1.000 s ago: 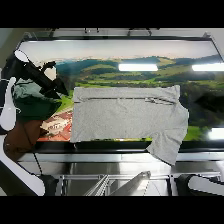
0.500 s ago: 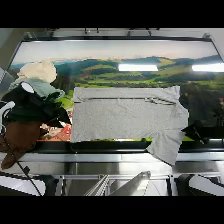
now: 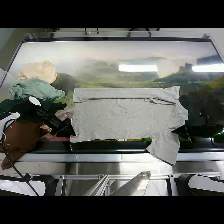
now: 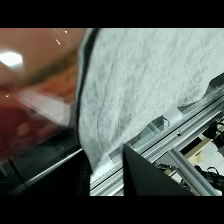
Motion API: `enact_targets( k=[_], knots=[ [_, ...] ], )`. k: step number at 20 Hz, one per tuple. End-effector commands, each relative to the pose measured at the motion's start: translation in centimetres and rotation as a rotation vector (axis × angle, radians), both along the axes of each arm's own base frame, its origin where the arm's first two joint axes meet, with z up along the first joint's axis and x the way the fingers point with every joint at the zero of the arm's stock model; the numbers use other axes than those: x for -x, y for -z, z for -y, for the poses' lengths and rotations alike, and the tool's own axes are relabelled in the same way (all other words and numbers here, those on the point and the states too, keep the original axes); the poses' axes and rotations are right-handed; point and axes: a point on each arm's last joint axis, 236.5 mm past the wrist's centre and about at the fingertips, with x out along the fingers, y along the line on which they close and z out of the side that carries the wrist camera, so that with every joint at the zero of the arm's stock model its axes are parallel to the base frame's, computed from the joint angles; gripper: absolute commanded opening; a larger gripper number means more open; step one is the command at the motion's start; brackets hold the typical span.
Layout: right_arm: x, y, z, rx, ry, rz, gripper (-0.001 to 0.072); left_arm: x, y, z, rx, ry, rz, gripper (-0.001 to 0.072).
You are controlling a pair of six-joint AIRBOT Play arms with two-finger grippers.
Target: Fold the shirts.
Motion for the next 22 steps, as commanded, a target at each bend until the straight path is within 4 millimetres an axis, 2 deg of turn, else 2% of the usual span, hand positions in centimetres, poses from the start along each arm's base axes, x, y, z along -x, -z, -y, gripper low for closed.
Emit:
enact_targets(
  k=[1, 2, 5, 8, 11, 13, 15, 17, 18, 20, 22],
  knots=[
    [-0.8, -1.4, -0.3, -0.047, 0.001, 0.019, 0.0016, -1.5, 1.9, 1.2, -0.025, -0.016, 0.070, 0.0069],
    [-0.7, -1.7, -0.5, -0.059, -0.006, 0.018, 0.0017, -1.3, 1.9, 1.6, -0.017, -0.001, 0.067, 0.0016],
    [0.1, -2.7, -0.6, -0.103, -0.028, -0.009, 0.0016, -2.9, 0.3, 1.5, -0.006, 0.014, 0.121, 0.0019],
    [1.0, -4.5, 0.7, -0.131, -0.003, -0.060, 0.0017, -5.4, -2.6, -1.6, -0.050, -0.031, 0.191, 0.0020],
    [1.7, -6.4, 1.4, -0.164, 0.044, -0.088, 0.0016, -5.2, -4.1, -4.3, -0.059, -0.095, 0.177, 0.0019],
    [2.0, -6.9, 1.1, -0.183, 0.043, -0.107, 0.0017, -4.8, -4.5, -5.1, -0.046, -0.116, 0.153, 0.0019],
    [2.0, -7.3, 0.6, -0.198, 0.032, -0.103, 0.0017, -4.5, -4.8, -5.0, -0.032, -0.115, 0.143, 0.0020],
    [0.3, -8.5, 0.1, -0.226, 0.049, -0.030, 0.0017, -4.5, -5.8, -3.6, 0.042, -0.091, 0.156, 0.0020],
    [-1.5, -9.8, -0.3, -0.254, 0.061, 0.052, 0.0017, -5.4, -6.7, -2.9, 0.078, -0.092, 0.188, 0.0020],
    [-4.8, -11.3, -0.5, -0.242, 0.078, 0.164, 0.0017, -8.7, -9.0, -1.9, 0.124, -0.120, 0.291, 0.0020],
    [-8.0, -12.0, -0.3, -0.161, 0.063, 0.238, 0.0017, -12.9, -12.0, -1.5, 0.143, -0.153, 0.435, 0.0020]
  ],
)
